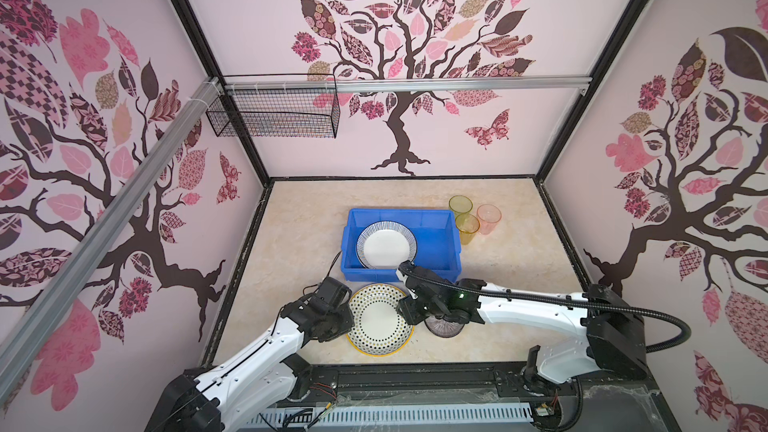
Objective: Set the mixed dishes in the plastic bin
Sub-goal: 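Lower the left gripper onto the dotted plate's rim nearest the robot, then pinch the dotted plate rim with the left gripper and tilt it up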
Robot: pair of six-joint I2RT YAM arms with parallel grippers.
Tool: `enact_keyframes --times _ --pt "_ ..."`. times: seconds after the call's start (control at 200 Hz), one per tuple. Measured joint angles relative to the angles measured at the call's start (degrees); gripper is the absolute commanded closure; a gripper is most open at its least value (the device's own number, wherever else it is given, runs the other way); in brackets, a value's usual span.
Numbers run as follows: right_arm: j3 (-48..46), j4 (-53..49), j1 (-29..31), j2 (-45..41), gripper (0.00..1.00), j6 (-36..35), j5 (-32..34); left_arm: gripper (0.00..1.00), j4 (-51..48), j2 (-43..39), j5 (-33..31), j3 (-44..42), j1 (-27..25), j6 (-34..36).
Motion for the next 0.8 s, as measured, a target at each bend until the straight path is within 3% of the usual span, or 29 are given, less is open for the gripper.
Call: enact_keyframes --times 0.16,0.8 --pt "0.0 0.0 0.0 -1.6 0.46 0.3 -0.1 1.00 1.9 -2.0 2.2 0.0 -0.2 -0.1" --pt "0.0 0.0 0.0 -2.9 0.46 1.1 -1.5 1.00 -1.7 -5.6 2.2 0.8 -0.3 -1.3"
